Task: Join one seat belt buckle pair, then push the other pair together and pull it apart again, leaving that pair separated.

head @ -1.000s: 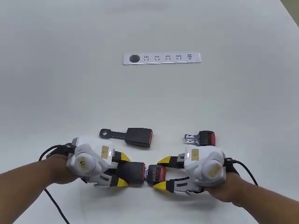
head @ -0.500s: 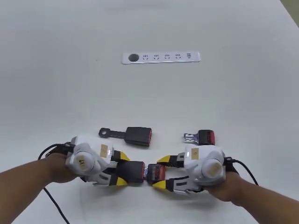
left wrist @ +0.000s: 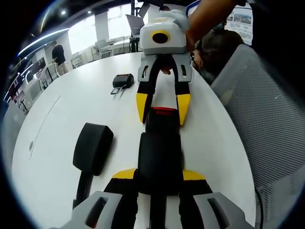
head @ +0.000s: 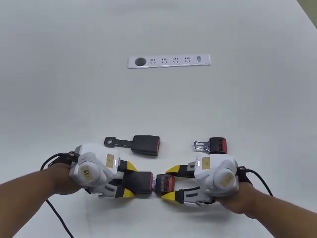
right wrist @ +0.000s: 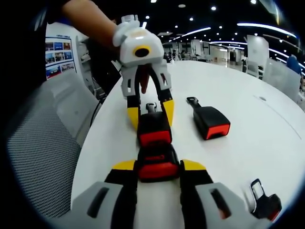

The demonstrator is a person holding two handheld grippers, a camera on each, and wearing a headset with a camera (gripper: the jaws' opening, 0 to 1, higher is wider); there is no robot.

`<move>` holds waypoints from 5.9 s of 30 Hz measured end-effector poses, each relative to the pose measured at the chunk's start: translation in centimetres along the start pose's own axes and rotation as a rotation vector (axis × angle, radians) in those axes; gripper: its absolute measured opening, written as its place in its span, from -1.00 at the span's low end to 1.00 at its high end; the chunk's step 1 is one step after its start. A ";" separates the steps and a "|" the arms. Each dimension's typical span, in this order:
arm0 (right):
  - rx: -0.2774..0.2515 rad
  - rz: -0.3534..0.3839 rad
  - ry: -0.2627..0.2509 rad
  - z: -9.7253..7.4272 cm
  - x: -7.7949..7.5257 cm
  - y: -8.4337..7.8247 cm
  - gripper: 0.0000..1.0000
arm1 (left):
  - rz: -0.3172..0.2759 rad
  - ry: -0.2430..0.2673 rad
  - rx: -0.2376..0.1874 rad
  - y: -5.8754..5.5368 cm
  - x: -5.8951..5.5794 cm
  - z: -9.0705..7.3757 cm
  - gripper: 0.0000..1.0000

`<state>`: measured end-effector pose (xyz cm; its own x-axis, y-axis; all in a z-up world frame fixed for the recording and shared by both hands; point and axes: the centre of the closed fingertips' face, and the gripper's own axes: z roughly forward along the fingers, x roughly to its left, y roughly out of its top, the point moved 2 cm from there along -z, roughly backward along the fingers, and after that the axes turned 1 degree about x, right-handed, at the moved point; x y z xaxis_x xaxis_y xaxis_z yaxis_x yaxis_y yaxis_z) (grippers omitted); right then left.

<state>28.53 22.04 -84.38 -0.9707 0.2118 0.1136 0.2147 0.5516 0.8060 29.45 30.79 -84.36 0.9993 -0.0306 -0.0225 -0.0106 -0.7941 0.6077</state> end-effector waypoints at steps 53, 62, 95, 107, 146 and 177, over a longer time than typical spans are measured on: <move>0.070 0.072 -0.284 -12.6 -10.3 -2.2 0.36 | -0.071 0.136 -0.089 4.9 7.4 -4.7 0.29; 0.134 0.120 -0.196 -11.8 -10.8 -4.3 0.33 | -0.051 0.109 0.014 2.1 8.8 -2.0 0.12; 0.248 -0.085 -0.049 -10.5 -11.6 -5.3 -0.27 | -0.009 0.036 0.000 2.2 9.6 0.3 -0.31; 0.179 -0.091 -0.041 -8.6 -10.5 -4.3 -0.28 | -0.012 0.036 0.006 1.9 9.7 0.2 -0.32; 0.090 -0.049 -0.028 -3.9 -10.9 -1.0 -0.28 | -0.020 0.035 0.021 1.6 10.0 0.4 -0.32; 0.153 -0.076 -0.002 -1.1 -10.7 0.6 -0.31 | -0.015 0.028 0.039 1.7 10.1 0.4 -0.34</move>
<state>38.91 19.23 -84.53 -0.9845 0.1666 0.0547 0.1552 0.6827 0.7140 39.54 28.86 -83.88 1.0000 -0.0015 -0.0088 0.0038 -0.8172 0.5763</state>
